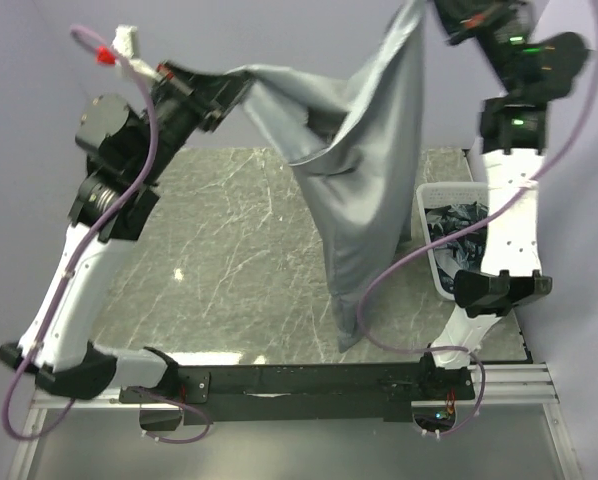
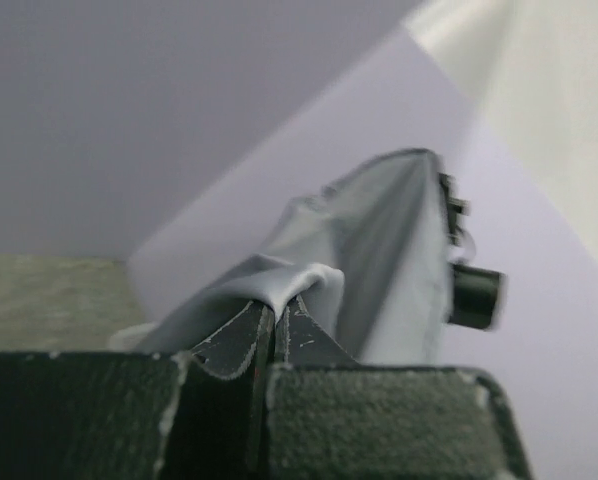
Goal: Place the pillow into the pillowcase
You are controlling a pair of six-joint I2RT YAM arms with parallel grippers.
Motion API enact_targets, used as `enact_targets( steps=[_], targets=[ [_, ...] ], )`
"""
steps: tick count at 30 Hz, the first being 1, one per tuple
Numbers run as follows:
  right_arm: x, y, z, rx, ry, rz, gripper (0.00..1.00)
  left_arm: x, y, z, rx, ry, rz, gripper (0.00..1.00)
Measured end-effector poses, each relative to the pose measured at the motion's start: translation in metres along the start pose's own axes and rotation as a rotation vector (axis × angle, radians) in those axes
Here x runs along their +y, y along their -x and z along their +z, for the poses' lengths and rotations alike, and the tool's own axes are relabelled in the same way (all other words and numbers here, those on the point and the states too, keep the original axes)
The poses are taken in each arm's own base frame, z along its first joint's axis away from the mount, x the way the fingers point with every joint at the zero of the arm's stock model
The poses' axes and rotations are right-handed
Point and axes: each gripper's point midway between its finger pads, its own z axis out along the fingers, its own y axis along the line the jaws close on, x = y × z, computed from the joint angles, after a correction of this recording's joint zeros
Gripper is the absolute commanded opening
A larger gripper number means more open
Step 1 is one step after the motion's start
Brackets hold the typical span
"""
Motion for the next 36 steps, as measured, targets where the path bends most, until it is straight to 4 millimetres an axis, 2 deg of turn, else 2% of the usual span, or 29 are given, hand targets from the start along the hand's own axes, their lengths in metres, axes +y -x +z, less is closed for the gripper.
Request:
enact_targets(
  steps=[1, 4, 6, 8, 10, 12, 13, 14, 15, 17, 19, 22, 24, 25, 26, 27, 28, 29, 31, 34, 36],
  targets=[
    [-0.010, -0.014, 0.007, 0.021, -0.010, 0.016, 0.00, 0.019, 0.005, -0.008, -0.020, 0.059, 0.007, 0.01],
    [-0.044, -0.068, 0.030, 0.106, -0.049, 0.077, 0.00, 0.101, 0.034, -0.048, -0.121, 0.285, 0.019, 0.01],
    [-0.066, -0.104, 0.045, 0.153, -0.074, 0.105, 0.00, 0.167, 0.055, -0.084, -0.213, 0.449, 0.015, 0.01],
    [-0.088, -0.153, 0.063, 0.222, -0.087, 0.125, 0.00, 0.238, 0.068, -0.128, -0.287, 0.627, -0.014, 0.01],
    [-0.113, -0.203, 0.077, 0.293, -0.114, 0.148, 0.00, 0.304, 0.063, -0.171, -0.316, 0.786, -0.082, 0.01],
    [-0.150, -0.261, 0.087, 0.366, -0.165, 0.172, 0.00, 0.360, 0.049, -0.211, -0.327, 0.919, -0.163, 0.01],
    [-0.172, -0.296, 0.088, 0.411, -0.202, 0.187, 0.00, 0.386, 0.037, -0.233, -0.326, 0.988, -0.217, 0.01],
    [-0.190, -0.321, 0.086, 0.444, -0.237, 0.198, 0.00, 0.406, 0.024, -0.252, -0.322, 1.047, -0.263, 0.01],
    [-0.213, -0.352, 0.082, 0.487, -0.282, 0.208, 0.01, 0.420, 0.011, -0.265, -0.313, 1.088, -0.300, 0.01],
    [-0.255, -0.412, 0.065, 0.578, -0.380, 0.228, 0.03, 0.434, -0.008, -0.280, -0.286, 1.131, -0.345, 0.01],
    [-0.284, -0.455, 0.046, 0.652, -0.454, 0.234, 0.06, 0.438, -0.019, -0.283, -0.263, 1.136, -0.365, 0.01],
    [-0.307, -0.498, 0.012, 0.757, -0.538, 0.223, 0.20, 0.440, -0.030, -0.280, -0.237, 1.121, -0.358, 0.01],
    [-0.311, -0.510, -0.007, 0.811, -0.559, 0.195, 0.31, 0.438, -0.046, -0.277, -0.202, 1.108, -0.348, 0.01],
    [-0.315, -0.512, -0.020, 0.835, -0.578, 0.173, 0.43, 0.438, -0.056, -0.276, -0.183, 1.100, -0.342, 0.01],
    [-0.317, -0.512, -0.033, 0.853, -0.601, 0.153, 0.50, 0.437, -0.068, -0.276, -0.161, 1.094, -0.340, 0.01],
    [-0.321, -0.514, -0.054, 0.884, -0.640, 0.123, 0.58, 0.438, -0.081, -0.276, -0.135, 1.097, -0.338, 0.01],
    [-0.325, -0.512, -0.075, 0.905, -0.683, 0.088, 0.72, 0.439, -0.096, -0.277, -0.107, 1.101, -0.341, 0.01],
    [-0.326, -0.509, -0.095, 0.918, -0.720, 0.055, 0.77, 0.441, -0.113, -0.279, -0.078, 1.110, -0.345, 0.01],
    [-0.324, -0.505, -0.142, 0.956, -0.797, -0.021, 0.89, 0.446, -0.133, -0.282, -0.049, 1.121, -0.352, 0.01],
    [-0.307, -0.499, -0.196, 0.989, -0.855, -0.127, 0.99, 0.453, -0.156, -0.283, -0.035, 1.105, -0.371, 0.01],
    [-0.292, -0.492, -0.224, 0.989, -0.864, -0.182, 1.00, 0.457, -0.168, -0.277, -0.029, 1.089, -0.380, 0.01]
  ],
)
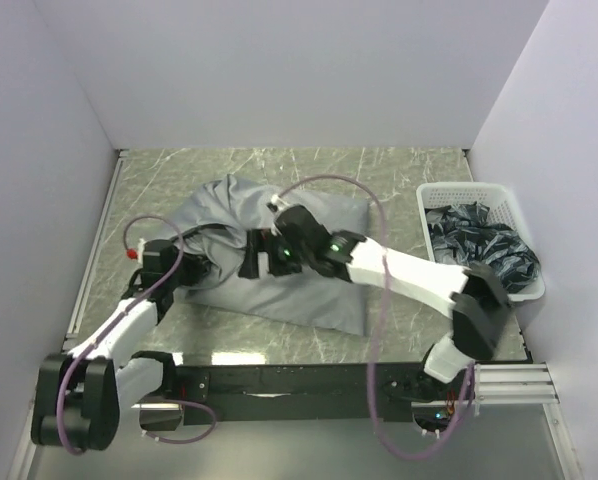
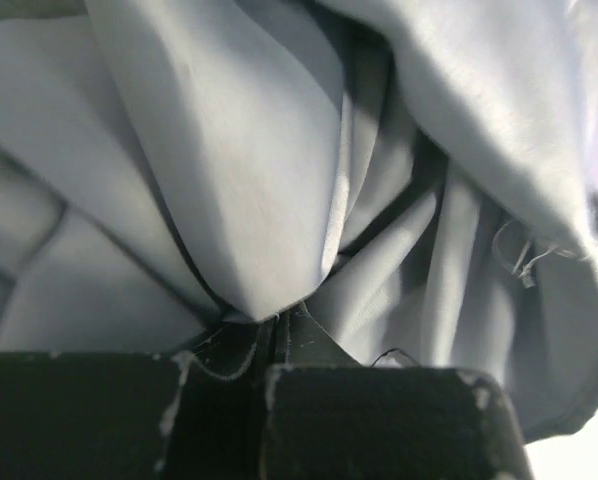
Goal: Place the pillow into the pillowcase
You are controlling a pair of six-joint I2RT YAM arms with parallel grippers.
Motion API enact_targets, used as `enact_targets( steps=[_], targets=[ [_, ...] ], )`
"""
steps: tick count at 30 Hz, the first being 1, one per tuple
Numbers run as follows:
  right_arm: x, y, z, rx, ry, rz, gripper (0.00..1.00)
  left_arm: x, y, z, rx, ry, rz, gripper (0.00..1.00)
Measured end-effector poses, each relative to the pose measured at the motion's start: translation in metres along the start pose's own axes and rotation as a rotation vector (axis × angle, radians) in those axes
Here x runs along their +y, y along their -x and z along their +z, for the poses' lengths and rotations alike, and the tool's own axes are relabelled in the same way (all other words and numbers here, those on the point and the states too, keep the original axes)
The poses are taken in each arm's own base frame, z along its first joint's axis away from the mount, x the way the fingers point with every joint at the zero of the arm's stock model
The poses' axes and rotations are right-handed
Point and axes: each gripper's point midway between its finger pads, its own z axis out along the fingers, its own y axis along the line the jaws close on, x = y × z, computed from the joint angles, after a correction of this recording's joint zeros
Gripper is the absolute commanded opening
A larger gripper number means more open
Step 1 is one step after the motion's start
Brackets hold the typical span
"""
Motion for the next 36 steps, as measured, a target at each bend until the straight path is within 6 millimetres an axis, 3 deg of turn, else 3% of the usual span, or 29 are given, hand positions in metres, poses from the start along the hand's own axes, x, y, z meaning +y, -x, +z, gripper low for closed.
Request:
enact_targets(
  steps=[2, 8, 12, 17, 23, 28, 32, 36],
  targets=[
    [-0.008, -0.009, -0.021, -0.038, -0.026, -0.016, 1.00, -0.006, -0.015, 0.007, 0.024, -0.017, 0.006, 0.01],
    [-0.053, 0.007, -0.063, -0.233, -0.167, 0.057, 0.94, -0.034, -0.078, 0.020, 0.148, -0.096, 0.036, 0.01],
    [-0.114, -0.020, -0.068, -0.249, -0.293, 0.157, 0.72, -0.046, -0.103, 0.018, 0.207, -0.118, 0.046, 0.01],
    [-0.181, -0.063, -0.061, -0.176, -0.461, 0.240, 0.70, -0.048, -0.100, 0.013, 0.189, -0.109, 0.045, 0.01],
    [-0.221, -0.056, -0.045, -0.153, -0.520, 0.343, 0.71, -0.051, -0.084, -0.015, 0.144, -0.124, 0.040, 0.01],
    [-0.252, -0.014, -0.033, -0.140, -0.572, 0.405, 0.73, -0.040, -0.063, -0.041, 0.087, -0.142, 0.024, 0.01],
    [-0.277, 0.043, -0.029, -0.181, -0.616, 0.425, 0.74, -0.023, -0.062, -0.048, 0.088, -0.126, 0.029, 0.01],
    [-0.306, 0.103, -0.043, -0.266, -0.671, 0.452, 0.77, 0.006, -0.074, -0.045, 0.134, -0.057, 0.051, 0.01]
  ],
)
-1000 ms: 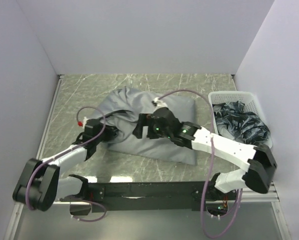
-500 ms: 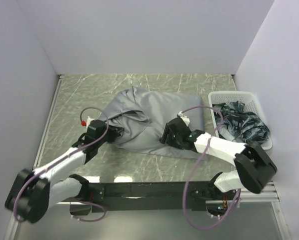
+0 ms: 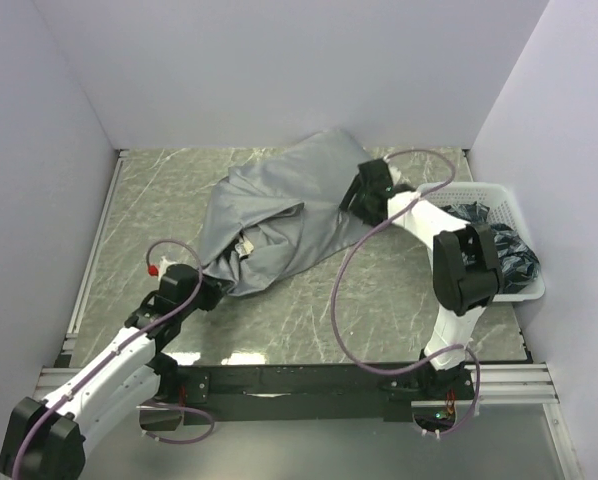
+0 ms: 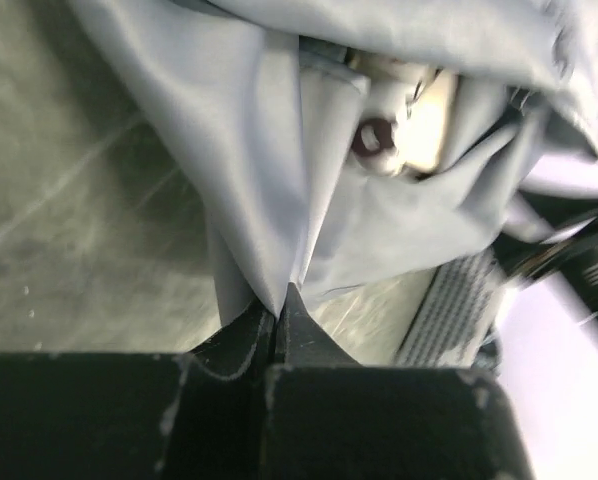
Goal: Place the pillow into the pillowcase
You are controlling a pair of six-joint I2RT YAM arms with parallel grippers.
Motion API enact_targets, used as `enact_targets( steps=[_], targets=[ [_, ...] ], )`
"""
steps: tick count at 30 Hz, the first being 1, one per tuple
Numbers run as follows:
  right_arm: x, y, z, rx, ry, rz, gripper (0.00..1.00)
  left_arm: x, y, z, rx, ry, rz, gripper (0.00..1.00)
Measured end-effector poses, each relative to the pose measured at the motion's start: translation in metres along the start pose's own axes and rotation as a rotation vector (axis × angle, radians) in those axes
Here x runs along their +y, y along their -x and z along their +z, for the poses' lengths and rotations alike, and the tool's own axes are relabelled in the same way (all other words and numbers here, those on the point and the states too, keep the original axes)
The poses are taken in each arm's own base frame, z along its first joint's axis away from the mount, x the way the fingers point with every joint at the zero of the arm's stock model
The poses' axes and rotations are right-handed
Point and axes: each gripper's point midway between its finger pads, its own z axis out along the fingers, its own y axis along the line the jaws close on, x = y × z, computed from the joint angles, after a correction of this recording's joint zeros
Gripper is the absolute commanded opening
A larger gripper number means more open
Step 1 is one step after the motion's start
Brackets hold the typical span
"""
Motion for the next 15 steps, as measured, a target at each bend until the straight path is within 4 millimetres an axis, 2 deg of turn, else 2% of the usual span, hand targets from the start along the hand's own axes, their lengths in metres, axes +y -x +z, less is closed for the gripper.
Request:
enact_targets(
  steps=[2, 5, 6, 7, 8, 10, 11, 13, 15],
  targets=[
    [0.001, 0.033, 0.003, -0.048, -0.008, 0.023, 0.78, 0.005, -0.010, 0.000, 0.034, 0.014, 0.019, 0.01],
    [0.001, 0.066, 0.002, -0.094, -0.018, 0.043, 0.79, 0.012, -0.040, -0.001, 0.125, 0.036, 0.088, 0.01],
    [0.002, 0.073, 0.000, -0.105, -0.017, 0.042, 0.79, 0.013, -0.051, -0.003, 0.159, 0.046, 0.113, 0.04],
    [0.003, 0.075, -0.001, -0.108, -0.012, 0.039, 0.79, 0.015, -0.061, -0.004, 0.189, 0.059, 0.141, 0.11],
    [0.005, 0.074, -0.003, -0.108, -0.004, 0.034, 0.79, 0.015, -0.069, -0.006, 0.213, 0.067, 0.168, 0.35],
    [0.009, 0.061, -0.008, -0.089, 0.014, 0.011, 0.79, 0.011, -0.076, -0.010, 0.237, 0.078, 0.219, 0.58],
    [0.011, 0.052, -0.011, -0.081, 0.021, -0.003, 0.80, 0.008, -0.077, -0.013, 0.238, 0.086, 0.235, 0.76],
    [0.015, 0.018, -0.024, -0.045, 0.042, -0.053, 0.80, -0.003, -0.070, -0.017, 0.207, 0.088, 0.264, 0.80],
    [0.027, -0.028, -0.045, -0.008, 0.091, -0.129, 0.79, -0.018, -0.056, -0.024, 0.145, 0.081, 0.277, 0.80]
  ],
)
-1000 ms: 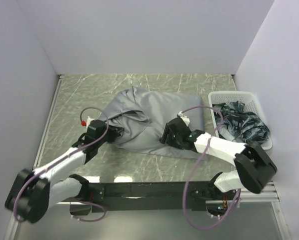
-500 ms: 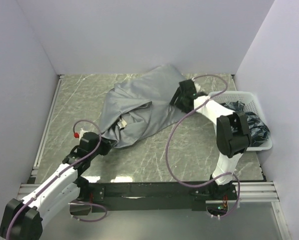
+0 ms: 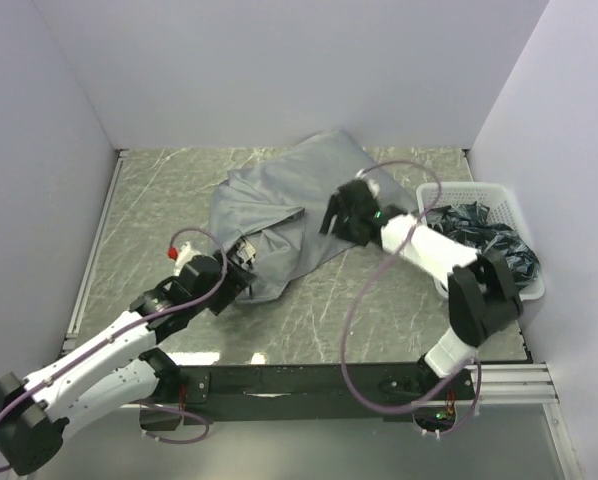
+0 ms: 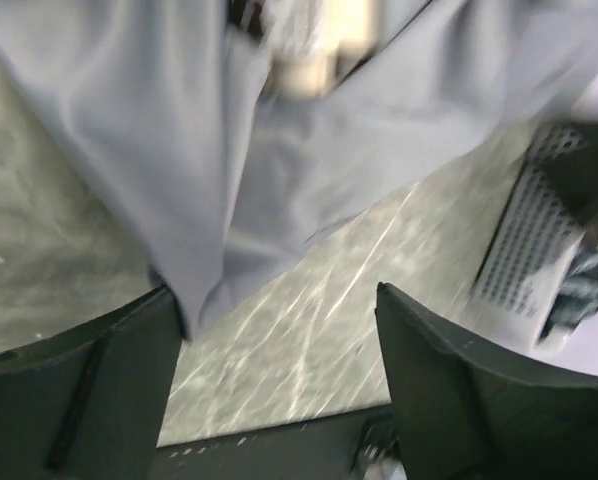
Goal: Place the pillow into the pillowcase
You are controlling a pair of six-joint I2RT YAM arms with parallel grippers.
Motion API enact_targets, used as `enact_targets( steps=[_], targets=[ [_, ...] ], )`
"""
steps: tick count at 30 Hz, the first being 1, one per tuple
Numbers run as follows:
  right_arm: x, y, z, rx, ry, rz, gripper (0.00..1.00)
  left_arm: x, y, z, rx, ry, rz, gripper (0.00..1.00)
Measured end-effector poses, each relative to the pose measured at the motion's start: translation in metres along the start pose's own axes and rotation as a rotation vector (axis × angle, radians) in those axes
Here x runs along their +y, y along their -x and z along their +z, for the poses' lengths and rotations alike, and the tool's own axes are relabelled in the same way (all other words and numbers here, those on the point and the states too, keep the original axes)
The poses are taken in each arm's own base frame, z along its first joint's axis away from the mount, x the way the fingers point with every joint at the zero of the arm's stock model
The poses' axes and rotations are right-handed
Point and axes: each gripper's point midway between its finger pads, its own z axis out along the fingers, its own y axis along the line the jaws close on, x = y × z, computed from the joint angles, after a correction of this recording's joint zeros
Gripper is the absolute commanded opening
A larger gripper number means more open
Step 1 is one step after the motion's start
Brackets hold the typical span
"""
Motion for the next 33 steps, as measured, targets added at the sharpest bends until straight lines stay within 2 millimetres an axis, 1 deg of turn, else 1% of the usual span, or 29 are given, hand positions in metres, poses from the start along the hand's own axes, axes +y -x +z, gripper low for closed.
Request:
enact_targets(
  steps=[1, 2, 4, 6, 8, 10, 13, 14, 16, 19, 20, 23, 28, 31, 33],
  targets=[
    [0.010, -0.018, -0.009, 0.016, 0.031, -0.028, 0.79, -0.005, 0.009, -0.005, -0.034, 0.000, 0.001, 0.77],
    [0.024, -0.040, -0.021, 0.030, 0.078, -0.061, 0.79, -0.010, 0.018, -0.012, -0.072, 0.001, 0.000, 0.70],
    [0.048, -0.084, -0.044, 0.061, 0.176, -0.117, 0.79, -0.017, 0.036, -0.020, -0.142, 0.016, 0.001, 0.66],
    [0.065, -0.122, -0.061, 0.098, 0.247, -0.157, 0.79, -0.017, 0.055, -0.022, -0.204, 0.058, 0.007, 0.63],
    [0.077, -0.146, -0.069, 0.122, 0.281, -0.176, 0.79, -0.008, 0.073, -0.019, -0.254, 0.123, 0.013, 0.62],
    [0.084, -0.159, -0.072, 0.132, 0.299, -0.180, 0.79, 0.005, 0.085, -0.011, -0.286, 0.212, 0.041, 0.61],
    [0.093, -0.173, -0.075, 0.136, 0.326, -0.164, 0.79, 0.021, 0.087, 0.000, -0.275, 0.296, 0.106, 0.62],
    [0.095, -0.176, -0.074, 0.135, 0.333, -0.155, 0.78, 0.022, 0.086, 0.002, -0.269, 0.302, 0.124, 0.63],
    [0.094, -0.180, -0.070, 0.135, 0.332, -0.141, 0.78, 0.021, 0.086, 0.004, -0.264, 0.296, 0.149, 0.62],
    [0.094, -0.186, -0.060, 0.140, 0.326, -0.122, 0.77, 0.012, 0.090, 0.008, -0.275, 0.261, 0.172, 0.61],
    [0.095, -0.187, -0.057, 0.141, 0.327, -0.119, 0.77, 0.010, 0.090, 0.011, -0.277, 0.258, 0.180, 0.57],
    [0.100, -0.193, -0.047, 0.147, 0.338, -0.108, 0.76, 0.011, 0.089, 0.025, -0.259, 0.289, 0.206, 0.54],
    [0.107, -0.199, -0.037, 0.154, 0.356, -0.092, 0.75, 0.015, 0.086, 0.051, -0.219, 0.357, 0.244, 0.56],
    [0.110, -0.203, -0.032, 0.159, 0.363, -0.088, 0.74, 0.009, 0.089, 0.057, -0.220, 0.361, 0.251, 0.57],
    [0.112, -0.207, -0.029, 0.164, 0.368, -0.086, 0.74, 0.000, 0.096, 0.060, -0.235, 0.360, 0.258, 0.56]
  ],
)
